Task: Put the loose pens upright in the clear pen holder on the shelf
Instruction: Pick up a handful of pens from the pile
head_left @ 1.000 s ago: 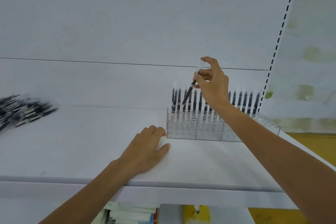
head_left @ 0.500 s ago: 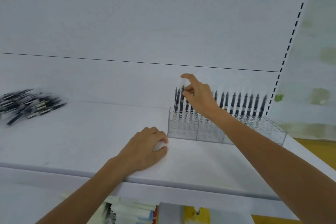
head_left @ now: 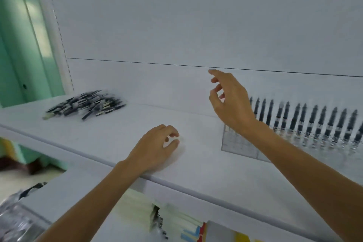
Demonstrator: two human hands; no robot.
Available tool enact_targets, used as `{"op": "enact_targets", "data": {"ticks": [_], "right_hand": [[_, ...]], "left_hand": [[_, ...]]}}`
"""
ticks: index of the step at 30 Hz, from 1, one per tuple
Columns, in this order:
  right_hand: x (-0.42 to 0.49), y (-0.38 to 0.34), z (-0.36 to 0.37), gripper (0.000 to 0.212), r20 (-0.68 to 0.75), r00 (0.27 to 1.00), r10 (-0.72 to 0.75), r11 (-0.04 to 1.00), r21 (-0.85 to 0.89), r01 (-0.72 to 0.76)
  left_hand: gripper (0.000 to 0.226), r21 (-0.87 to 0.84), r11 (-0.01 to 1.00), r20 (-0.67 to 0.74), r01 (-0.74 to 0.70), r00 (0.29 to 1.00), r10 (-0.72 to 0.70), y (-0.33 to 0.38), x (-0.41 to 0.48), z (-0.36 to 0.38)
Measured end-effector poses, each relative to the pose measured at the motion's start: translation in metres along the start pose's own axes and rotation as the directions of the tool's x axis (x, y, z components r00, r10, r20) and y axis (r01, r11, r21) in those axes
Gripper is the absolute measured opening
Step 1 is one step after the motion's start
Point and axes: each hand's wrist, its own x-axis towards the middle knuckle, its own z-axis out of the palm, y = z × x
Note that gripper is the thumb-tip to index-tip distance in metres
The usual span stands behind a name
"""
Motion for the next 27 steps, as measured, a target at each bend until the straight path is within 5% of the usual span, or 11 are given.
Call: {"op": "enact_targets", "data": {"ticks": [5,16,21,27], "right_hand": [[0.004,-0.051,0.076,0.047,0.166,0.979,-0.121,0.990,0.094,0.106],[0.047,-0.172,0.237,0.032,0.174,0.982,-0.072,0.965,0.260,0.025],[0.054,-0.188,0.293,0.023,0.459,0.888,0.013,0.989,0.126,-0.079],[0.079,-0.181,0.330,0.018,0.558,0.830,0.025,0.997,0.049,-0.063]], "left_hand": [[0.016,0.023,0.994,-0.109,0.109,0.988,-0.106,-0.055,-0.020,-0.060],[0.009,0.071,0.972,-0.161,0.222,0.965,-0.209,-0.220,-0.073,-0.188],[0.009,0.024,0.962,-0.159,0.273,0.951,-0.266,-0.271,-0.076,-0.208],[0.008,-0.029,0.961,-0.148,0.274,0.950,-0.276,-0.325,-0.043,-0.206]]}}
